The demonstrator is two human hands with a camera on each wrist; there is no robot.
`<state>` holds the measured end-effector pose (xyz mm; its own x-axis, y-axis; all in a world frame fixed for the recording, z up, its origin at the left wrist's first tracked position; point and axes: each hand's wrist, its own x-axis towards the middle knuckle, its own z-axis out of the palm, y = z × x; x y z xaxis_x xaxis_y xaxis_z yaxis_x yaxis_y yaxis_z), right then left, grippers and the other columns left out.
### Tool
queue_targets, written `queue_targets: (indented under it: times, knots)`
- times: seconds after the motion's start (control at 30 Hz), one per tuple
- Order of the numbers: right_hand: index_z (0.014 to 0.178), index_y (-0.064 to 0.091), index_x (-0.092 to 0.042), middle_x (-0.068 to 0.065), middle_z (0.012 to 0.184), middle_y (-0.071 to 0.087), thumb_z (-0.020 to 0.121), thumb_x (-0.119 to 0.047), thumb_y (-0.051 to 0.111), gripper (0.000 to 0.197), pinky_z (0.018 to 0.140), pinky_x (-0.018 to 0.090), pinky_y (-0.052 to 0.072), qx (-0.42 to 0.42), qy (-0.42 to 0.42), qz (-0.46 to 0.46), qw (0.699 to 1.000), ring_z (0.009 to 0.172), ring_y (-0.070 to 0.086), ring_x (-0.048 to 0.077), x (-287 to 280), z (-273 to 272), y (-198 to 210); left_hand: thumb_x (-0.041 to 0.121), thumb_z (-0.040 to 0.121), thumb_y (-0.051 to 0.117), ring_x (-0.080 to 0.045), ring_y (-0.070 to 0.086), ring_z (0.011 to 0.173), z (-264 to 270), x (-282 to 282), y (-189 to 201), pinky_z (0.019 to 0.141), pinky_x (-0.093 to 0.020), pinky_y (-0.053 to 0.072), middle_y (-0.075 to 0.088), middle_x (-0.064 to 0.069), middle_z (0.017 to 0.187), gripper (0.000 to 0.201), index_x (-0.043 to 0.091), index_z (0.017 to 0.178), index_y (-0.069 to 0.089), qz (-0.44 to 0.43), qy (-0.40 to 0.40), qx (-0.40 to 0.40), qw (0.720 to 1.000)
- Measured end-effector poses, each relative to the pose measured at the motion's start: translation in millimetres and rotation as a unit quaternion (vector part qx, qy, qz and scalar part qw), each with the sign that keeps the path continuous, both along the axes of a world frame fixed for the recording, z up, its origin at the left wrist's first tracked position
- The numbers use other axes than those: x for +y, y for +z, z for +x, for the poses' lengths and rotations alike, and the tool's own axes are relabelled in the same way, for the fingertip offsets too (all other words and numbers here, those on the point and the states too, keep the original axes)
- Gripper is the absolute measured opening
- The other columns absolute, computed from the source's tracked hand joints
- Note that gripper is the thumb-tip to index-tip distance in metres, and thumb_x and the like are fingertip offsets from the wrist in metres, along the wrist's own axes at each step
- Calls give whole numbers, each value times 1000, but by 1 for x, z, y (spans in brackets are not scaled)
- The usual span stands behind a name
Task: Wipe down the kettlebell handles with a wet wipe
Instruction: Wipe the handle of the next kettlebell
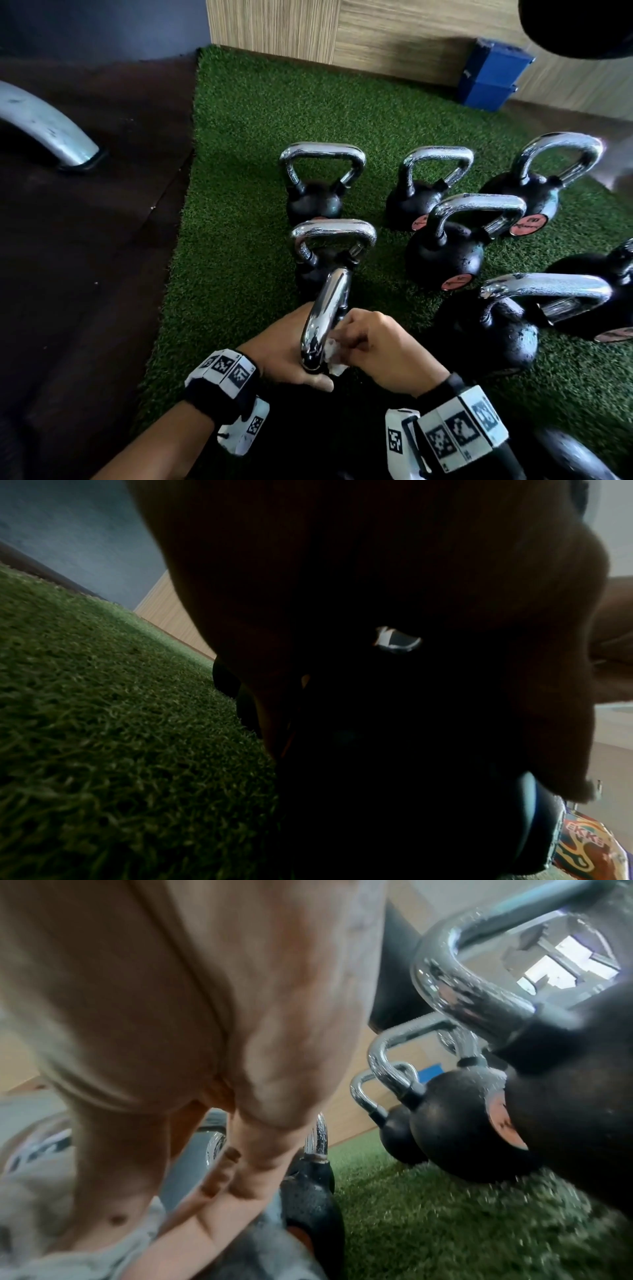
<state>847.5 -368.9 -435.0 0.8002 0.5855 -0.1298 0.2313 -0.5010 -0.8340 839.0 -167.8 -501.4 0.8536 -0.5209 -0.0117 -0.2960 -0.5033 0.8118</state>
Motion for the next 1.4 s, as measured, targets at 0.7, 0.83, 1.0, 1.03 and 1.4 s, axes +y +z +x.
queue_targets:
  times: [0.7,0.83,1.0,1.03,1.4]
  knots:
    - [89,79,-15,3,87,77,87,1,70,18,74,22,56,207,41,217,953,79,72,10,0,-2,-18,44,56,97,-6,49,130,-6,-4,-6,108,-20,42,33,34,133,122,28,152,24,26,15,-27,999]
    - [92,78,-7,13,86,77,80,-5,74,14,66,26,60,281,-63,317,904,72,74,18,4,0,-26,37,57,97,1,44,131,-4,-2,-10,112,-18,38,28,43,131,119,26,153,27,-15,8,-28,999]
    - [92,77,-5,12,84,76,76,-6,78,17,62,22,57,280,-47,324,903,70,73,15,3,-2,-30,50,54,94,2,43,130,-4,-3,-8,112,-21,40,34,26,133,125,32,154,20,29,11,-34,999]
    - [94,77,-3,13,85,76,74,-6,79,20,64,24,58,275,-58,328,902,72,73,17,3,-2,-30,49,55,94,1,42,132,-5,-3,-7,113,-23,40,32,26,137,125,31,154,21,30,11,-36,999]
    - [78,78,-5,19,78,76,47,-10,91,35,61,30,60,183,-199,328,905,67,74,24,2,4,-30,43,63,95,-6,23,149,-6,-6,0,123,-29,26,22,6,163,130,18,161,14,54,2,-51,997]
